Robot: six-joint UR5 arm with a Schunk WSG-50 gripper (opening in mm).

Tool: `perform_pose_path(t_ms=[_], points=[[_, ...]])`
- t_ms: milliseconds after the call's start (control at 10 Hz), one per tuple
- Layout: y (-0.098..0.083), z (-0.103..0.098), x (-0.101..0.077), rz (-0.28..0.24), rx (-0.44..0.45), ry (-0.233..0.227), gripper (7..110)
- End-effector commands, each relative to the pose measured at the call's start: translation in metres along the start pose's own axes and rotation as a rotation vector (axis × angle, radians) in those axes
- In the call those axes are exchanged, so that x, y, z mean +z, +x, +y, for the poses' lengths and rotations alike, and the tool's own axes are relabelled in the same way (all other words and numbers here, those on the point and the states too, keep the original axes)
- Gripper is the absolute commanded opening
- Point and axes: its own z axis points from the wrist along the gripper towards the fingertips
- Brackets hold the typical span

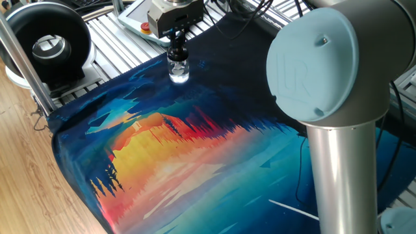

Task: Screw the lid onto the jar

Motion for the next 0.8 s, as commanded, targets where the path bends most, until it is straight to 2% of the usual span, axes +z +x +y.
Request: perform_pose_path(t_ms=[0,200,300,400,600,700], points=[[0.000,0.005,0.003,0.002,-0.005,-0.023,7],[0.010,0.007,-0.003,0.054,-0.044,-0.058,7],[0.016,0.006,-0.011,0.088,-0.084,-0.091,7],[0.016,0.006,-0.018,0.100,-0.147,-0.141,22],[0.012,0.009,-0.012,0.079,-0.223,-0.174,22],[0.011,0.007,-0.012,0.075,-0.244,-0.166,44]])
